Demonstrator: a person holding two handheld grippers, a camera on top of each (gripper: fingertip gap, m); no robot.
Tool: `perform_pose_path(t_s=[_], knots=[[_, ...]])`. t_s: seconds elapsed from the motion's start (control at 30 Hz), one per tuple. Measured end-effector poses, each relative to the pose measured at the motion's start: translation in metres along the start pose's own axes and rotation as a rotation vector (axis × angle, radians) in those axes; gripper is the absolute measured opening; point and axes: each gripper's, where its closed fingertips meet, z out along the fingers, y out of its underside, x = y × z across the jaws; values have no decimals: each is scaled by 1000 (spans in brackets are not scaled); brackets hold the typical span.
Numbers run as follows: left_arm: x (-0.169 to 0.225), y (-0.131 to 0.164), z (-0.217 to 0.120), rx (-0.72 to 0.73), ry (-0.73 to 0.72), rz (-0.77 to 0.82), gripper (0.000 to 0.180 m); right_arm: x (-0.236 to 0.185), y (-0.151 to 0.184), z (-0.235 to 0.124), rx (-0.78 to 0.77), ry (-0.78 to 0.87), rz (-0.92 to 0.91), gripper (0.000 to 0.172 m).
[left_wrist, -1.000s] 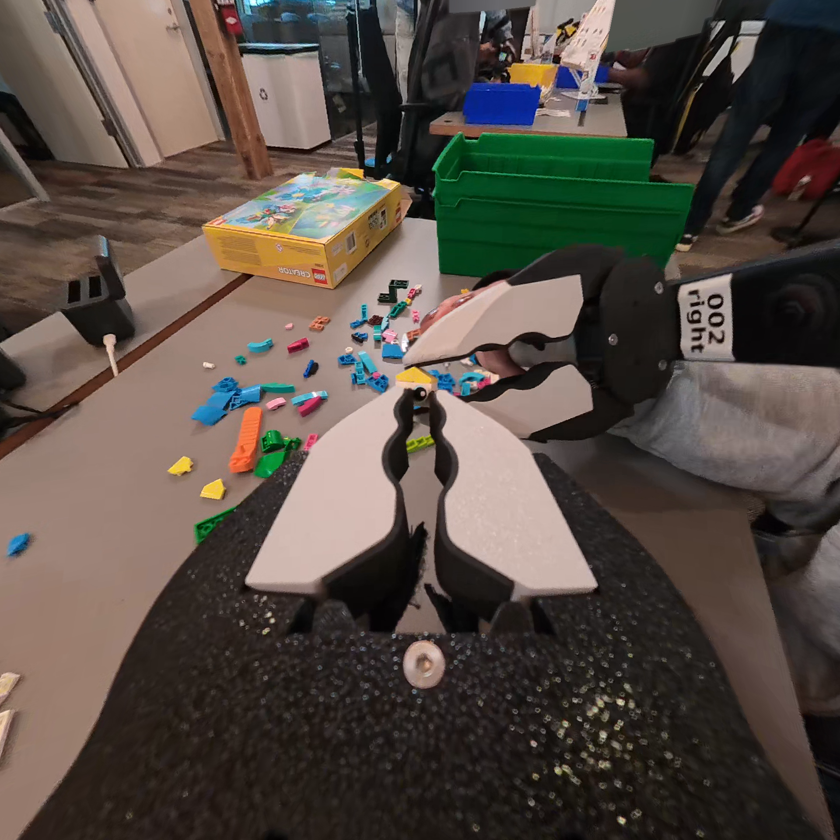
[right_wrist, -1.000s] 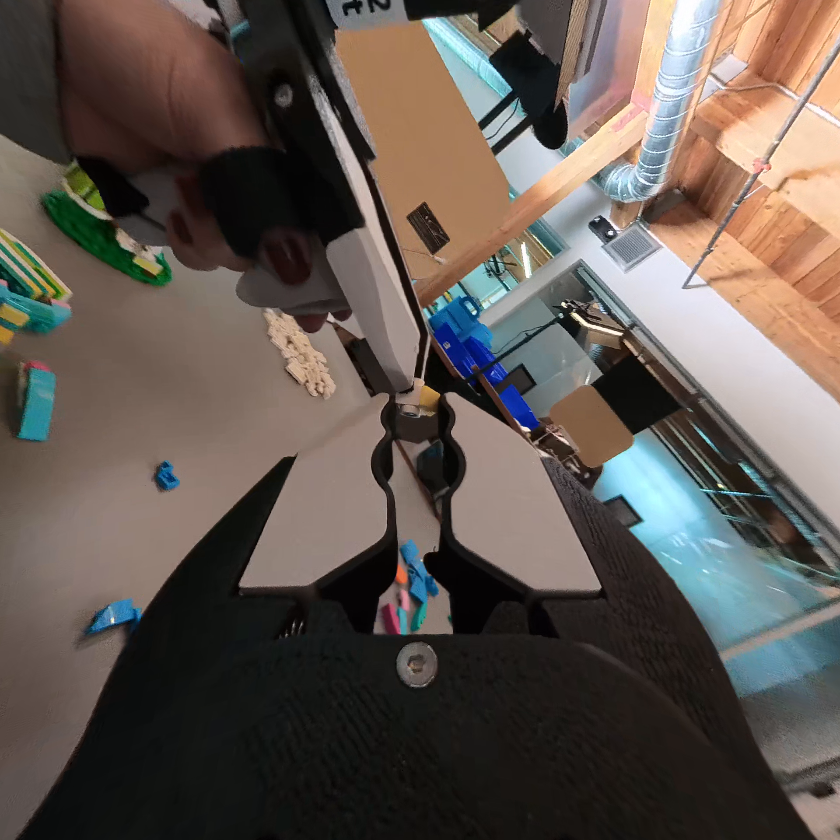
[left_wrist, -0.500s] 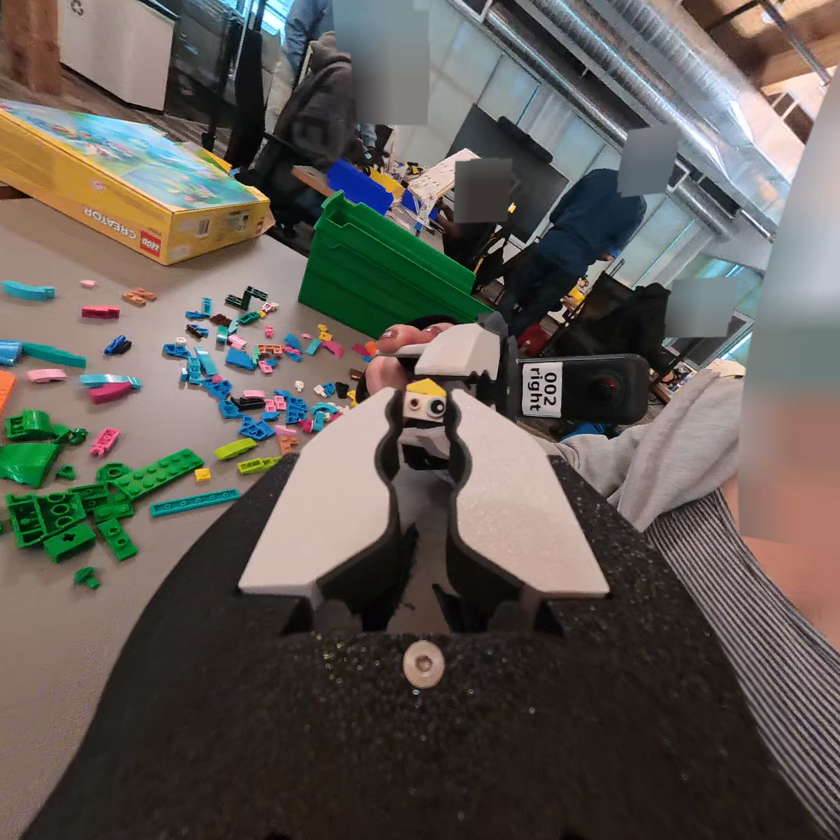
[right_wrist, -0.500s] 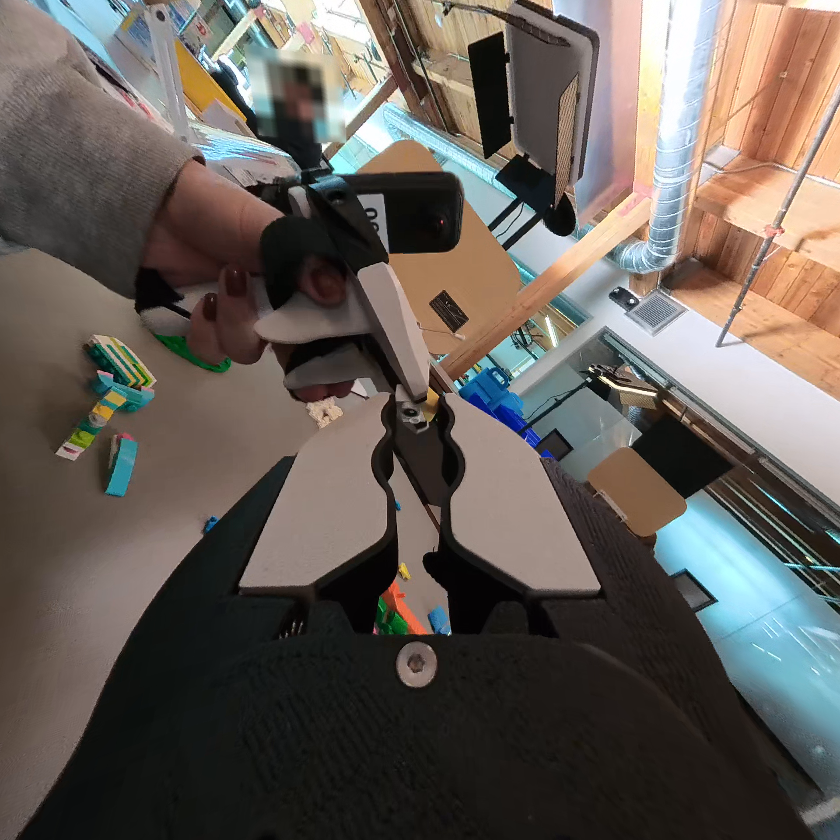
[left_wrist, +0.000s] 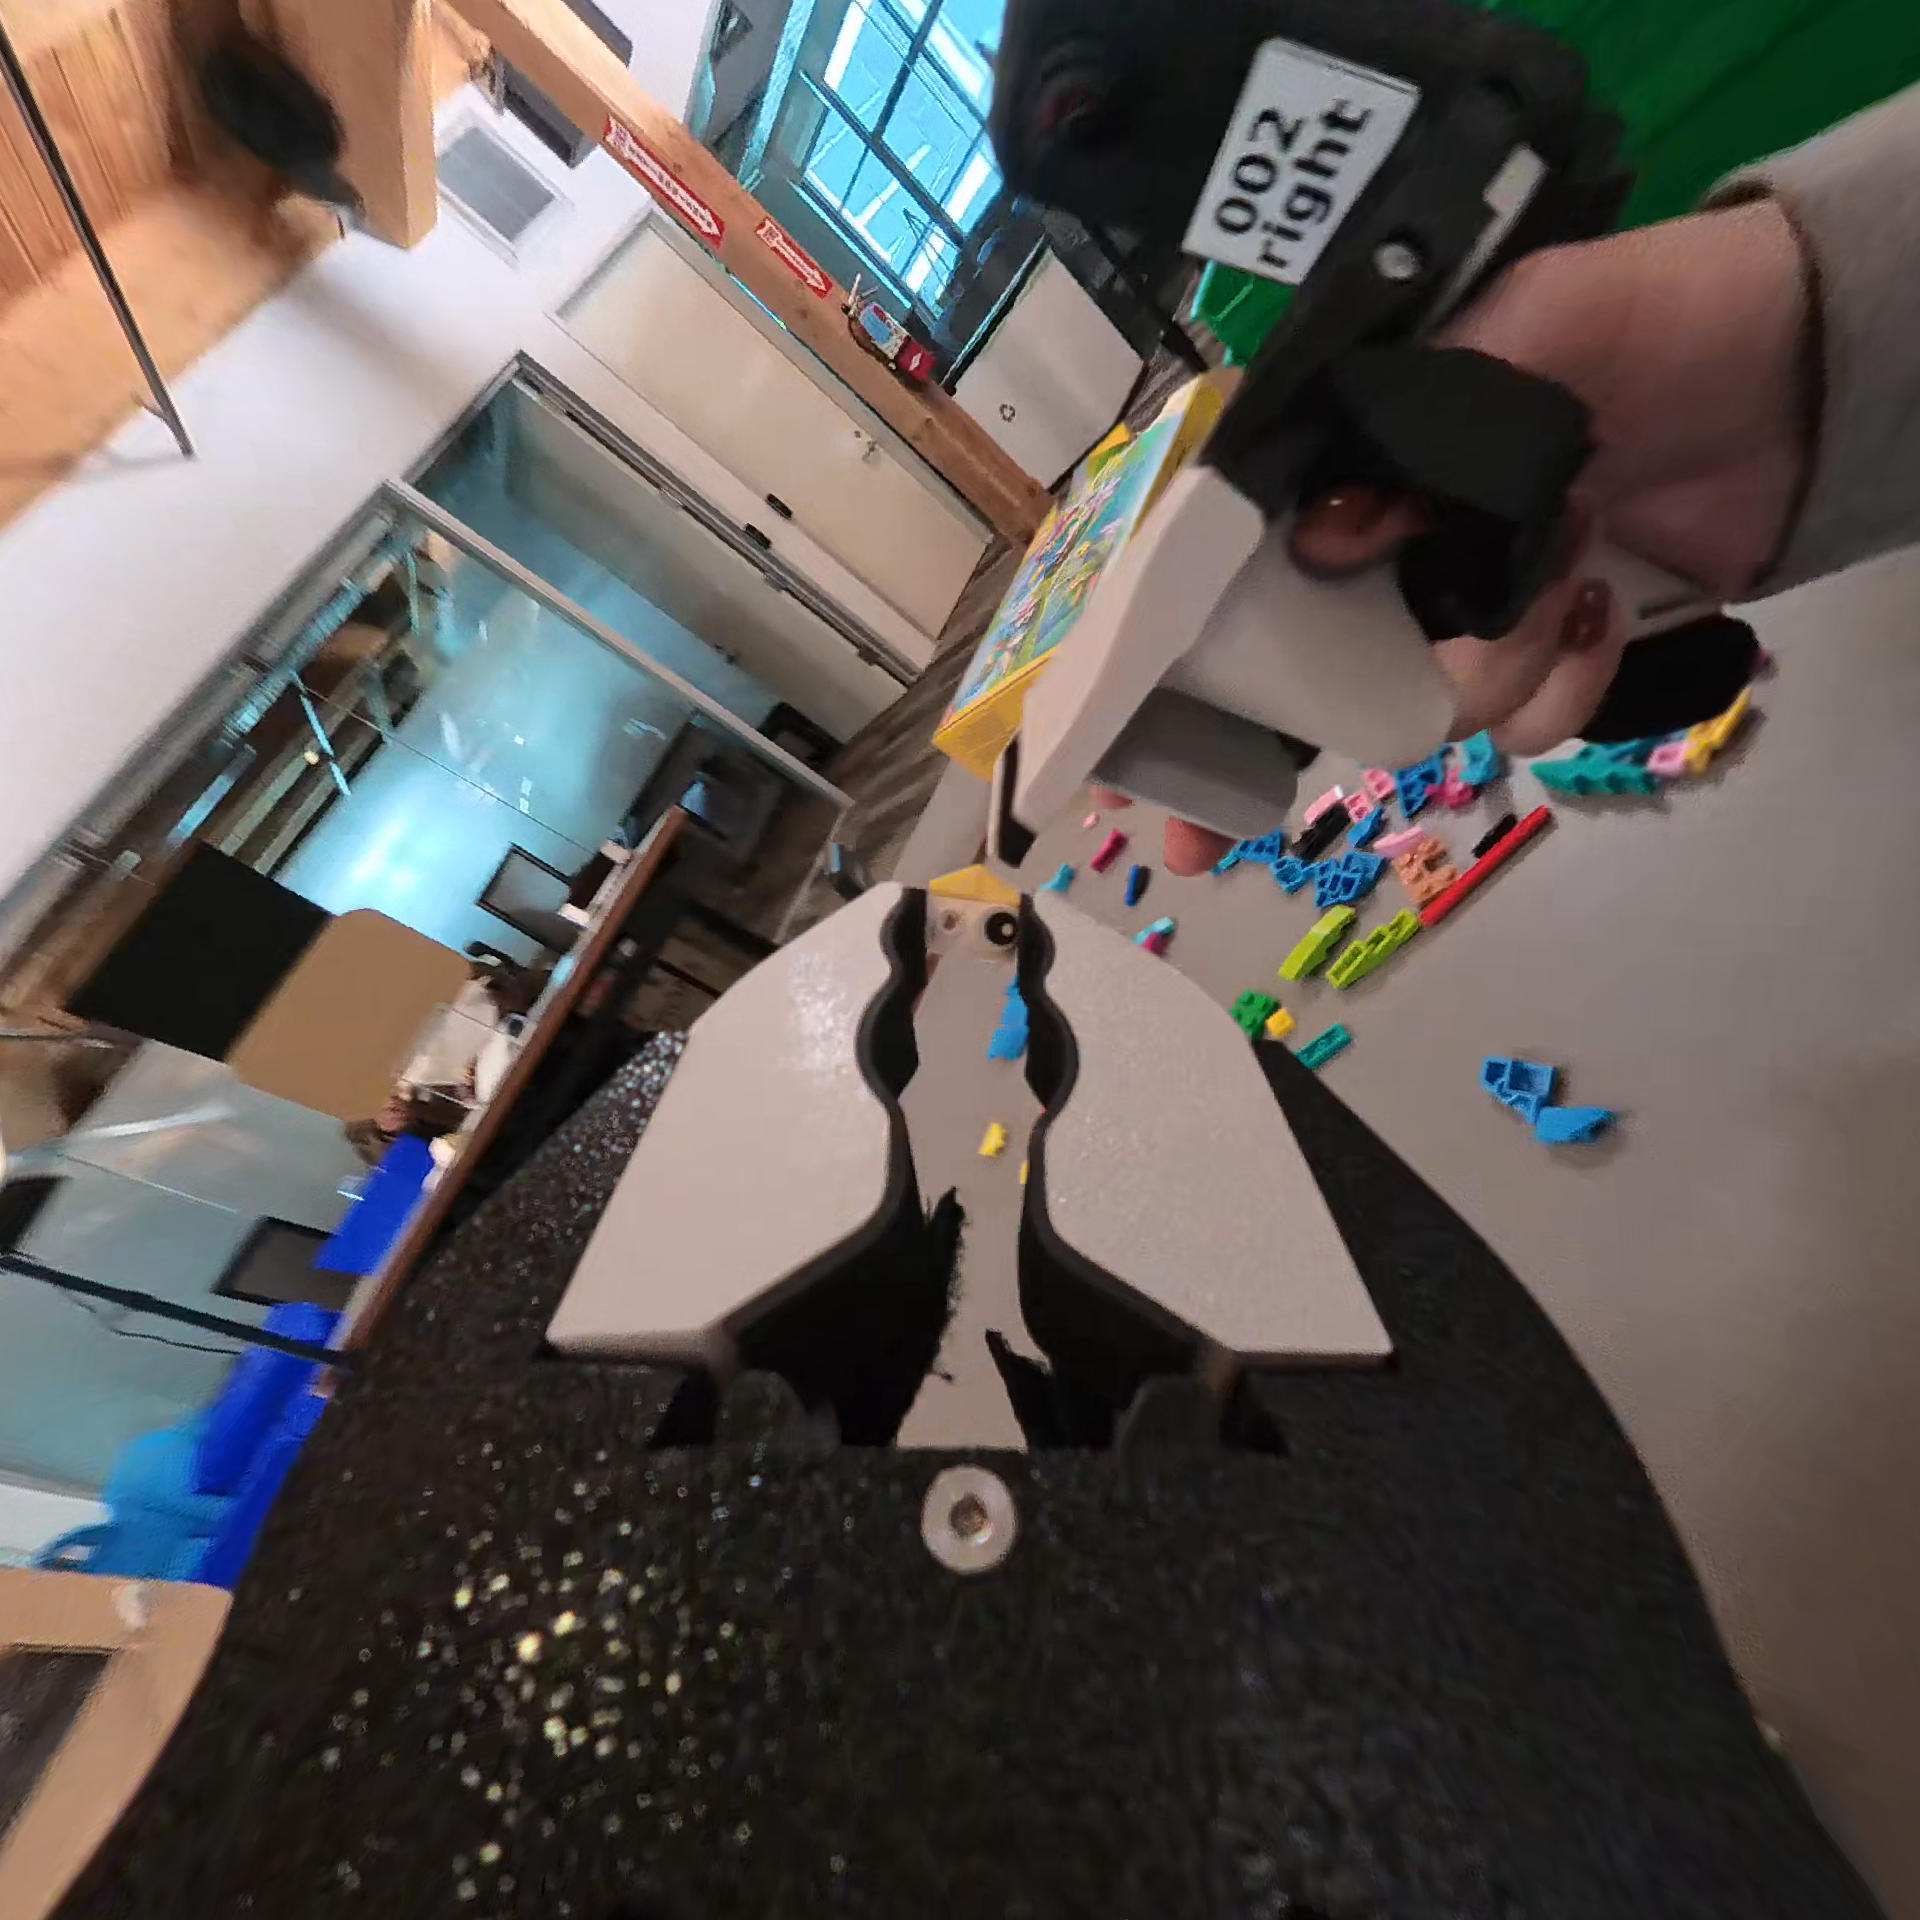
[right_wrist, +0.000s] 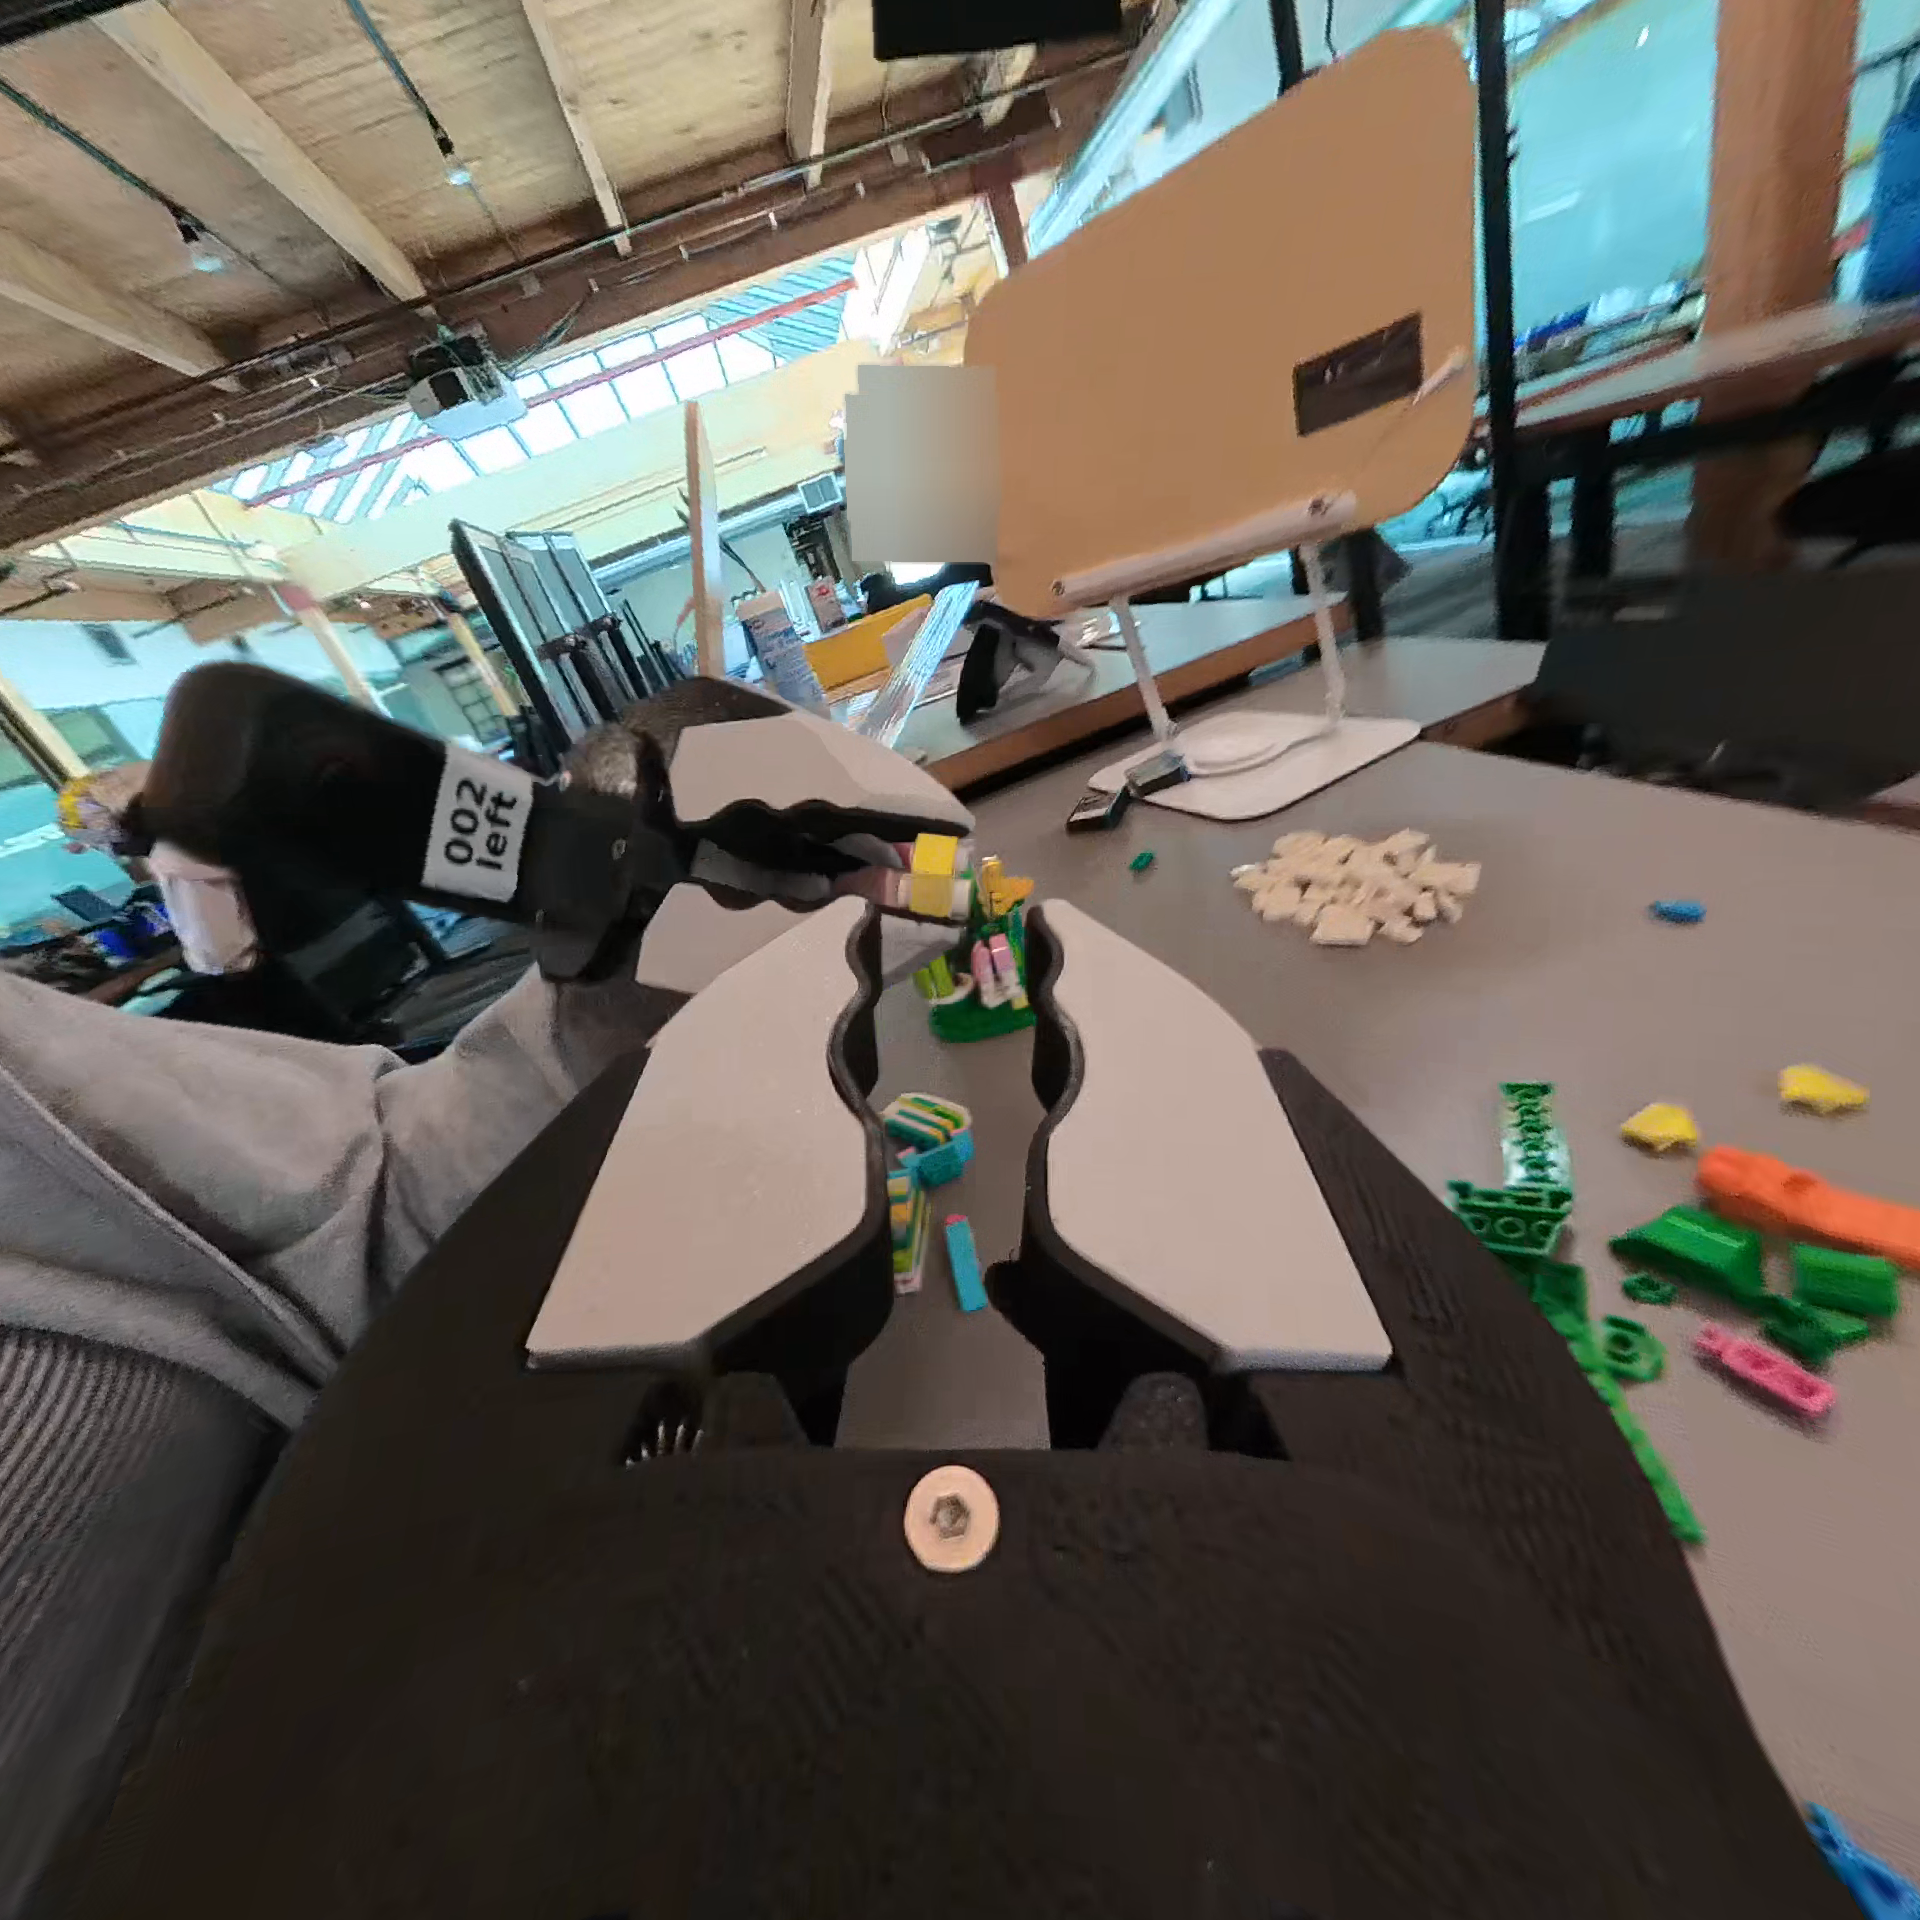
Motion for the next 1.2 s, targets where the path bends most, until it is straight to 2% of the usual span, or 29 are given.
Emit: perform_pose_path(t_s=[0.13,0.23,0.33,0.53,0.63,0.73,0.8,1.03,1.2], knots=[[12,0,4,-38,3,133,17,-2,9,6,-34,-18,45,22],[14,-1,5,-43,-1,159,17,-2,11,7,-44,-15,39,11],[16,-4,4,2,44,-20,18,-5,11,5,-49,-38,37,10],[24,-15,-6,138,333,-626,24,-22,7,-2,-28,-172,4,10],[30,-24,-13,194,486,-824,18,-30,7,-4,-33,-217,-28,10],[28,-32,-19,266,592,-985,19,-34,7,-5,-29,-241,-52,10],[25,-33,-21,297,616,-1039,18,-37,7,-6,-27,-260,-55,10],[24,-34,-24,314,585,-992,12,-39,6,-4,2,-291,-18,9],[16,-48,-33,469,594,-1039,8,-52,-6,-4,110,-466,193,9]])
